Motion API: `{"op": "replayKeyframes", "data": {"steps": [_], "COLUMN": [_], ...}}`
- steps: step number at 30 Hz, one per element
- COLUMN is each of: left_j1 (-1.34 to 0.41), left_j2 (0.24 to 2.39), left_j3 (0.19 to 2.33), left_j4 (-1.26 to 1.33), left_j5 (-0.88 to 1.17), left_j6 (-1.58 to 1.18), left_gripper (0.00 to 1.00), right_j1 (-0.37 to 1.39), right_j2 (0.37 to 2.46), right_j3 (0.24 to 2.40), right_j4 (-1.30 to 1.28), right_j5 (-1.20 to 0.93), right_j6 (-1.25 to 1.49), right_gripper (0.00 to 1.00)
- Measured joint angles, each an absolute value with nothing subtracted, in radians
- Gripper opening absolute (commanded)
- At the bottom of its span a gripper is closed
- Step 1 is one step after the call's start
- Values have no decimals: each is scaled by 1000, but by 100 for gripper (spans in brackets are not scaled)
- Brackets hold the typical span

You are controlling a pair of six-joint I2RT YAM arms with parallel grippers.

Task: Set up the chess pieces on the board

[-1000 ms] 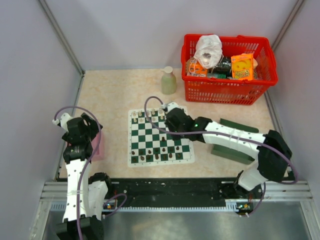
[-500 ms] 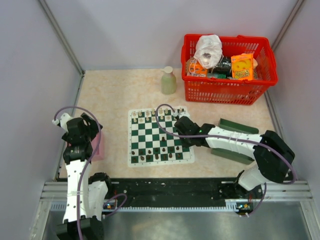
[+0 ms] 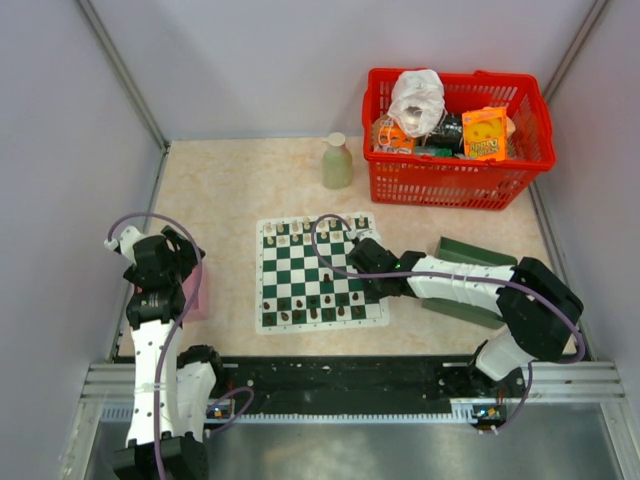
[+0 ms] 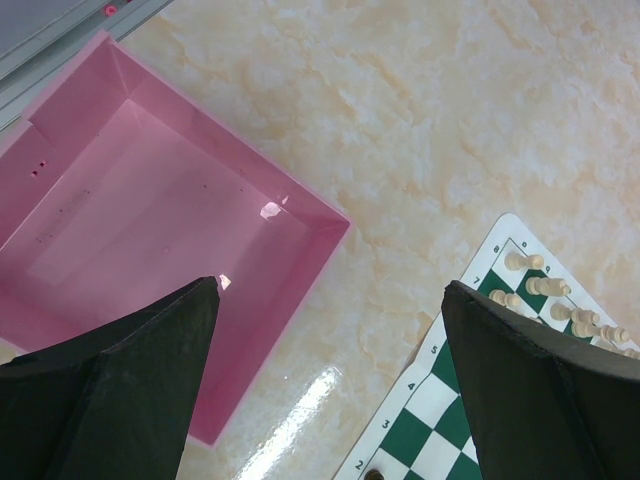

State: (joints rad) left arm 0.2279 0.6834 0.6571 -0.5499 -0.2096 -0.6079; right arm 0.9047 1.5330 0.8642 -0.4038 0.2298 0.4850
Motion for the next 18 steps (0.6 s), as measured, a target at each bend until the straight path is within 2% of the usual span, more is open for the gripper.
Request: {"op": "replayKeyframes", "data": {"steps": [18], "left_j1": [228], "left_j2": [683], "left_j3": [657], "left_j4": [-550], "left_j5": [-210], "left_j6": [-608], "left_gripper": [99], "right_j1": [905], "right_j2": [1535], "right_j3": [858], "right_j4": [-401], "right_j5": [236], "right_j6": [499], "right_gripper": [17]}}
